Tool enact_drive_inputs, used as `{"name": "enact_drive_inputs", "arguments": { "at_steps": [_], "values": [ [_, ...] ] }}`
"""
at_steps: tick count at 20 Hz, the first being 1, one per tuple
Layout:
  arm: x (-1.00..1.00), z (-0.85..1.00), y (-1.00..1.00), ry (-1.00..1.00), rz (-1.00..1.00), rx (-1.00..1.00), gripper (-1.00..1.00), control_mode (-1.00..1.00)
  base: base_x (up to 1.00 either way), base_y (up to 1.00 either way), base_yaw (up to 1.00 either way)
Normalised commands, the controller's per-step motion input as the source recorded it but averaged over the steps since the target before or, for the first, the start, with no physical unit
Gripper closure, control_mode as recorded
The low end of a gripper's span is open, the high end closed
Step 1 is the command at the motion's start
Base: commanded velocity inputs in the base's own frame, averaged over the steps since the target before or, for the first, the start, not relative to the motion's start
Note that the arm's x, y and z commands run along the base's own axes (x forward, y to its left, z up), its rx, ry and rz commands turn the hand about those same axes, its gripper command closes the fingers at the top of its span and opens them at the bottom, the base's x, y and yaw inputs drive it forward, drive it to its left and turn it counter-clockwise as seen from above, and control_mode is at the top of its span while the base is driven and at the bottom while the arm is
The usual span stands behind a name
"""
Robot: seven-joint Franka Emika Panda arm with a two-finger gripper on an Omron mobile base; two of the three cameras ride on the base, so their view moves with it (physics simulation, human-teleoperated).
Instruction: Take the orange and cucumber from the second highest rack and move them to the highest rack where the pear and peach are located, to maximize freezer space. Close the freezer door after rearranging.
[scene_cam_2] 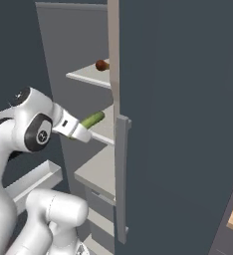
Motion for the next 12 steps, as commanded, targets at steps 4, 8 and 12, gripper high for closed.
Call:
{"name": "enact_drive_inputs", "arguments": {
  "at_steps": [4, 8, 12],
  "values": [
    [-0.01, 0.95, 0.01, -0.02, 0.0, 0.0, 1.0, -1.0, 0.0, 0.0, 0.0],
    [0.1, 0.9, 0.0, 0.0, 0.0, 0.0, 1.0, -1.0, 0.0, 0.0, 0.0],
    [0.33, 0.67, 0.0, 0.0, 0.0, 0.0, 1.0, -1.0, 0.0, 0.0, 0.0]
  ]
}}
